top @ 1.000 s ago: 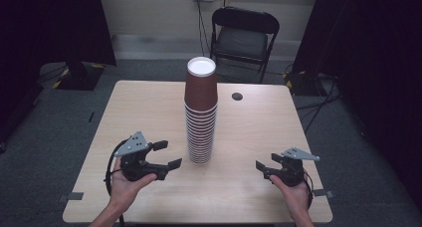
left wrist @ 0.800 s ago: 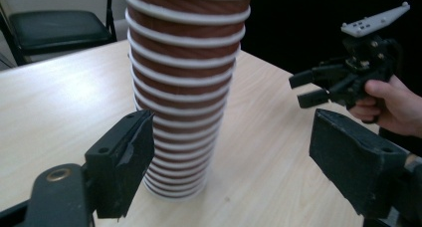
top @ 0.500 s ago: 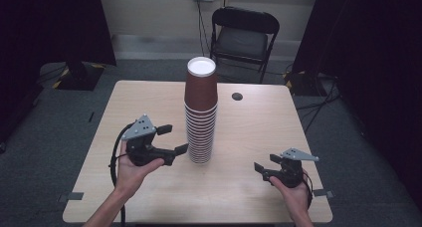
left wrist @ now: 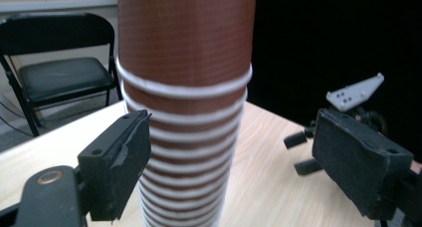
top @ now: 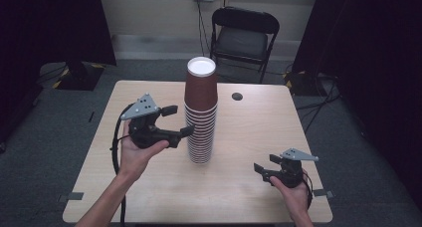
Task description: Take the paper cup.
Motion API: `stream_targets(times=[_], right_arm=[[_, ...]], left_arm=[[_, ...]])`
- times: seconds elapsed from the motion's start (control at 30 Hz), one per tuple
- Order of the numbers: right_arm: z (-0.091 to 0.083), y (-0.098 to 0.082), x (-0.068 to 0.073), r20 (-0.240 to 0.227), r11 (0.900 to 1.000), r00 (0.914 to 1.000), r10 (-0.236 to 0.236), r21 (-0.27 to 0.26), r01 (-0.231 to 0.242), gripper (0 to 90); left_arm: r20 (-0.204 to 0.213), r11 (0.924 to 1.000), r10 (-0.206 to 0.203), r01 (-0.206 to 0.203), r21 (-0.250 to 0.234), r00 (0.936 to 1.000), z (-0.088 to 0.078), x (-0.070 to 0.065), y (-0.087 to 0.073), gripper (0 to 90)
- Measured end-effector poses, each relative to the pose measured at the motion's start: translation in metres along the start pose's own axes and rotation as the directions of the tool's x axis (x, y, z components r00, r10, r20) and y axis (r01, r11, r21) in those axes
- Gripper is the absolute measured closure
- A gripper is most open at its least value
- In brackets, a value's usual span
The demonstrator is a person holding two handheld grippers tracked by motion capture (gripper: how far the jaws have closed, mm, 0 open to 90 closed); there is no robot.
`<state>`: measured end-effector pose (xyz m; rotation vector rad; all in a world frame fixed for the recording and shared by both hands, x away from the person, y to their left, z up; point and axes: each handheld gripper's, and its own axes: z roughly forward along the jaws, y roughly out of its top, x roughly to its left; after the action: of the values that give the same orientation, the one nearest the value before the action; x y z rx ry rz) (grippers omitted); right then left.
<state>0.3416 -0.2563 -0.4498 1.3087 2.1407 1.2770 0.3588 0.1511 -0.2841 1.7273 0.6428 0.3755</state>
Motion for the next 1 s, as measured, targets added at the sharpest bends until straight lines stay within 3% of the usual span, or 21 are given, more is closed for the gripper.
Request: stream_targets(times=[0.27, 0.4, 0.47, 0.63, 0.83, 1.0], right_arm=[[0.0, 0.0, 0.0, -0.001, 1.0, 1.0, -0.003, 0.002, 0.003, 23.4], [0.001, 0.0, 0.0, -0.001, 1.0, 1.0, -0.002, 0.001, 0.002, 23.2], [0.001, -0.001, -0.001, -0.007, 1.0, 1.0, 0.007, -0.001, -0.007, 23.2], [0.001, -0.001, -0.001, -0.002, 1.0, 0.9999, 0.01, 0.001, -0.01, 23.1], [-0.001, -0.002, -0.001, -0.005, 1.0, 1.0, 0.0, -0.015, 0.0, 24.5], [-0.001, -0.002, -0.001, -0.006, 1.0, 1.0, 0.0, -0.015, 0.0, 24.4]], left_arm=[[-0.019, 0.999, 0.0, -0.001, -0.045, 0.9998, 0.001, 0.008, 0.021, 15.4], [-0.002, 0.9979, 0.007, -0.007, -0.064, 1.0, 0.005, 0.007, 0.035, 15.3], [-0.025, 0.9971, 0.01, -0.012, -0.075, 0.9996, 0.008, 0.007, 0.04, 15.3], [-0.03, 0.9988, 0.014, -0.015, -0.047, 0.9995, 0.023, 0.009, 0.05, 15.3], [-0.078, 0.9993, 0.029, -0.03, -0.022, 0.9966, 0.04, 0.01, 0.055, 14.1], [-0.067, 0.9997, 0.022, -0.022, 0.003, 0.9975, 0.053, 0.015, 0.054, 10.5]])
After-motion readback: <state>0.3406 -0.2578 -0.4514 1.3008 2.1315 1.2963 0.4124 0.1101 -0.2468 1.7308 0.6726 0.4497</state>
